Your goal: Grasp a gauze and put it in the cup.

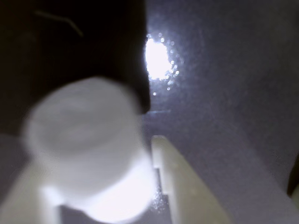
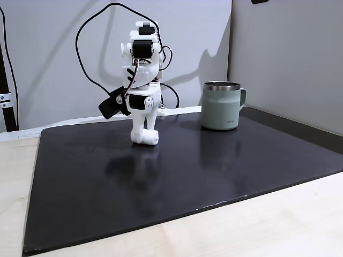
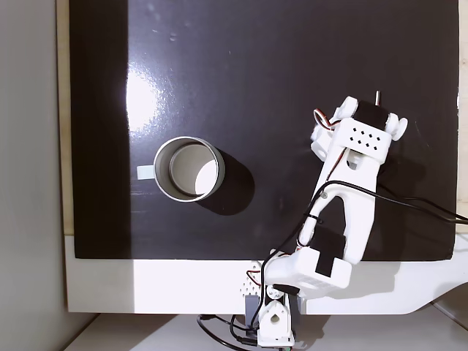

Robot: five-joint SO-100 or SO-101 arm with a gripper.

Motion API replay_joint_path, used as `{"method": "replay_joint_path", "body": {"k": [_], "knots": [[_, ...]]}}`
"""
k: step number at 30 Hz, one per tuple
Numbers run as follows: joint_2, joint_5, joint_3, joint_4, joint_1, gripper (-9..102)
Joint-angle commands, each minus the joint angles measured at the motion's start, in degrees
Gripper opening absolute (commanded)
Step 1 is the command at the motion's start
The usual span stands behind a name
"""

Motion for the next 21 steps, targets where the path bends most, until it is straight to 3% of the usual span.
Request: {"method": "replay_joint_path", "body": {"k": [1, 13, 21], "knots": [[0.2, 0.4, -2.9, -0.4, 0.9, 9], [1.5, -0.4, -3.6, 1.2, 1.5, 4], [6.5, 0.0, -9.2, 8.3, 0.4, 4]]}}
